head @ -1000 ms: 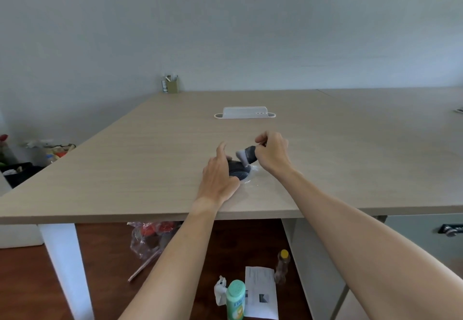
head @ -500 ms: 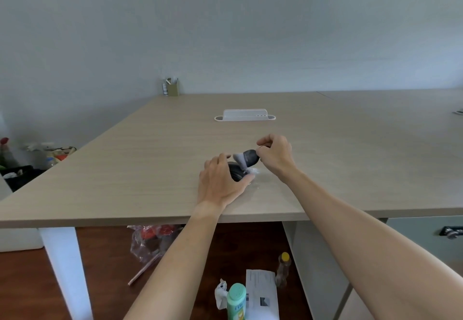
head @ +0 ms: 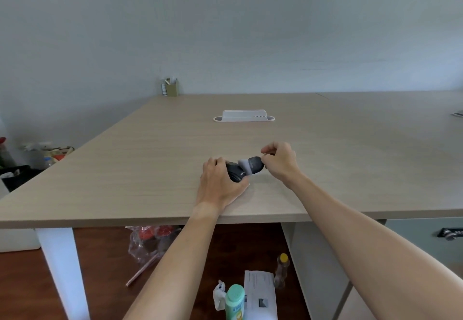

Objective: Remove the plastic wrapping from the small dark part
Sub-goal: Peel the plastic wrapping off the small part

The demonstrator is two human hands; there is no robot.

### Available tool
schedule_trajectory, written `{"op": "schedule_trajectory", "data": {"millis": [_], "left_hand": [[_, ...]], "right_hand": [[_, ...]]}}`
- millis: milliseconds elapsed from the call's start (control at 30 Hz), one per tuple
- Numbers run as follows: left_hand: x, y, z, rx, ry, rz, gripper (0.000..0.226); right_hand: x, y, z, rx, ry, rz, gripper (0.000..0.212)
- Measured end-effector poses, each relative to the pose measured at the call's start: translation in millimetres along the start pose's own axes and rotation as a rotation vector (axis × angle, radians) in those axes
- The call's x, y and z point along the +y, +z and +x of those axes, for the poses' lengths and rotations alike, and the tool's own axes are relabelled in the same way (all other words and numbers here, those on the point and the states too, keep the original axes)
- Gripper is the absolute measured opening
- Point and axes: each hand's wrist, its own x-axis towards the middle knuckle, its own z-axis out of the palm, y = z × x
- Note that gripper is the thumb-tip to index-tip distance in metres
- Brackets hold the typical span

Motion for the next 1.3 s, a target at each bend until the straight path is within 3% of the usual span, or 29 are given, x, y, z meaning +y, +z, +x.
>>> {"op": "schedule_trajectory", "data": {"millis": [133, 300, 467, 533, 633, 800, 900, 967, 1067, 1133, 1300], "left_hand": [[-0.7, 0.6, 0.2, -0.003, -0.005, -0.012, 0.059], [-2.4, 1.6, 1.2, -0.001, 0.002, -0.025, 0.054], [-0.3, 0.0, 0.5, -0.003, 0.011, -0.004, 0.053], [-0.9, -1.3, 1.7, 0.007, 0.024, 0.072, 0.051], [-2.4, -0.9, 3.1, -0.012, 0.017, 0.059, 0.053], [1.7, 0.0, 2.5, -0.029, -0.028, -0.030, 0.059], [0.6, 0.6, 2.1, -0.032, -0.037, -0.037, 0.053], [-0.4, 0.7, 2.0, -0.035, -0.037, -0.046, 0.069], [1.8, -1.5, 1.1, -0.062, -0.045, -0.065, 0.089], [2.5, -1.9, 0.7, -0.089, -0.046, -0.077, 0.091], [1.3, -2.9, -0.1, -0.091, -0.057, -0.111, 0.089]], "right_hand": [[-3.3, -2.4, -1.0, 0.129, -0.050, -0.037, 0.029], [-1.0, 0.5, -1.4, -0.015, -0.030, 0.014, 0.024], [-6.4, -0.8, -1.5, 0.120, -0.019, 0.006, 0.031], [-10.8, 2.2, 0.0, 0.083, 0.003, 0.056, 0.026], [-14.9, 8.3, -0.1, -0.062, -0.041, -0.068, 0.029], [-27.9, 10.5, -0.2, 0.040, -0.060, -0.089, 0.038], [-34.1, 14.2, -2.0, -0.022, -0.040, -0.080, 0.035], [-36.4, 15.2, -6.9, -0.054, -0.039, -0.119, 0.032], [-41.6, 12.1, -10.6, 0.041, -0.037, -0.110, 0.033], [-43.6, 12.3, -8.9, 0.068, -0.015, -0.065, 0.031], [-41.8, 15.6, -8.8, -0.068, 0.025, -0.092, 0.028]]}}
